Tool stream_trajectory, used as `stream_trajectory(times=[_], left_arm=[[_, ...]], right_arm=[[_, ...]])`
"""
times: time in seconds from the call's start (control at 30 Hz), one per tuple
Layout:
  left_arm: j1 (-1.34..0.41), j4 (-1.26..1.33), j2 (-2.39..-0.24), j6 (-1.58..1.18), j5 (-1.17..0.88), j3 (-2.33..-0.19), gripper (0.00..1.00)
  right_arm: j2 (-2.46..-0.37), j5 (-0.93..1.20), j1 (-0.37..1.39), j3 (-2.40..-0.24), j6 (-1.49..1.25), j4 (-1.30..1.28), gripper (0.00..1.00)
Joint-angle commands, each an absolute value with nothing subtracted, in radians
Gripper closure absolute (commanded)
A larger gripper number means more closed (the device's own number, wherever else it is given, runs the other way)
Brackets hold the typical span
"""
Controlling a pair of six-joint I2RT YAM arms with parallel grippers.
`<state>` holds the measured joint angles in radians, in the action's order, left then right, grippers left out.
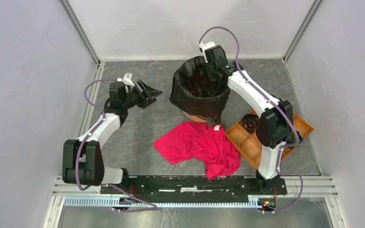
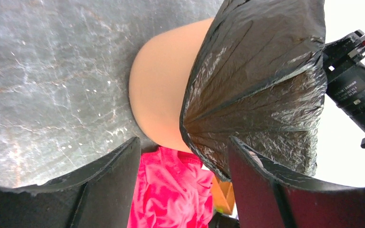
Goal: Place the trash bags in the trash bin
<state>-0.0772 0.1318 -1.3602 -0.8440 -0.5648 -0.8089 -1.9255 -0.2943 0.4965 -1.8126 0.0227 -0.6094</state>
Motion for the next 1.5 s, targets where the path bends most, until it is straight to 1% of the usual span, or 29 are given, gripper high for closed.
stream_trajectory(times=[0.0,0.1,0.17,0.23,0.33,0.43,0.5,0.6,0.7,0.77,0.83,0.9,0.97,1.07,1.23,1.33,1.47], left_arm=[[-0.076,0.328,-1.367,-1.004,-0.657,-0.748,0.27],[-0.077,0.336,-1.368,-1.015,-0.665,-0.745,0.26],[-0.077,0.337,-1.370,-1.018,-0.670,-0.744,0.26],[-0.077,0.339,-1.370,-1.020,-0.669,-0.744,0.25],[-0.077,0.340,-1.369,-1.020,-0.669,-0.741,0.25],[-0.076,0.355,-1.376,-1.033,-0.669,-0.733,0.25],[-0.076,0.384,-1.377,-1.052,-0.671,-0.719,0.25],[-0.075,0.386,-1.368,-1.042,-0.669,-0.722,0.25],[-0.075,0.349,-1.364,-1.014,-0.668,-0.741,0.24],[-0.075,0.328,-1.363,-0.995,-0.668,-0.754,0.24],[-0.074,0.328,-1.364,-0.994,-0.668,-0.755,0.24],[-0.075,0.331,-1.365,-0.996,-0.669,-0.752,0.23],[-0.074,0.336,-1.367,-1.001,-0.668,-0.749,0.23],[-0.074,0.349,-1.368,-1.008,-0.669,-0.744,0.23],[-0.074,0.353,-1.372,-1.008,-0.670,-0.742,0.23],[-0.075,0.352,-1.370,-0.999,-0.669,-0.745,0.22],[-0.074,0.334,-1.360,-0.977,-0.663,-0.755,0.21]], right_arm=[[-1.917,-0.554,0.524,-1.794,0.025,-0.530,0.71],[-1.918,-0.603,0.538,-1.778,0.037,-0.489,0.69],[-1.919,-0.615,0.553,-1.770,0.044,-0.463,0.63],[-1.923,-0.594,0.564,-1.779,0.046,-0.464,0.59],[-1.918,-0.397,0.580,-1.819,0.003,-0.499,0.60],[-1.867,-0.136,0.598,-1.698,-0.065,-0.332,0.57],[-1.856,-0.019,0.597,-1.626,-0.132,-0.201,0.55],[-1.903,0.079,0.598,-1.642,-0.222,-0.086,0.55],[-1.954,0.210,0.598,-1.709,-0.288,-0.042,0.54],[-1.957,0.255,0.597,-1.707,-0.309,-0.021,0.53],[-1.930,0.214,0.597,-1.684,-0.284,-0.062,0.52],[-1.889,0.102,0.597,-1.652,-0.230,-0.144,0.50],[-1.846,-0.028,0.597,-1.601,-0.171,-0.217,0.45],[-1.809,-0.137,0.596,-1.562,-0.103,-0.292,0.39],[-1.839,-0.205,0.598,-1.589,-0.032,-0.383,0.26],[-1.893,-0.232,0.596,-1.654,-0.010,-0.430,0.19],[-1.965,-0.275,0.597,-1.732,-0.008,-0.480,0.13]])
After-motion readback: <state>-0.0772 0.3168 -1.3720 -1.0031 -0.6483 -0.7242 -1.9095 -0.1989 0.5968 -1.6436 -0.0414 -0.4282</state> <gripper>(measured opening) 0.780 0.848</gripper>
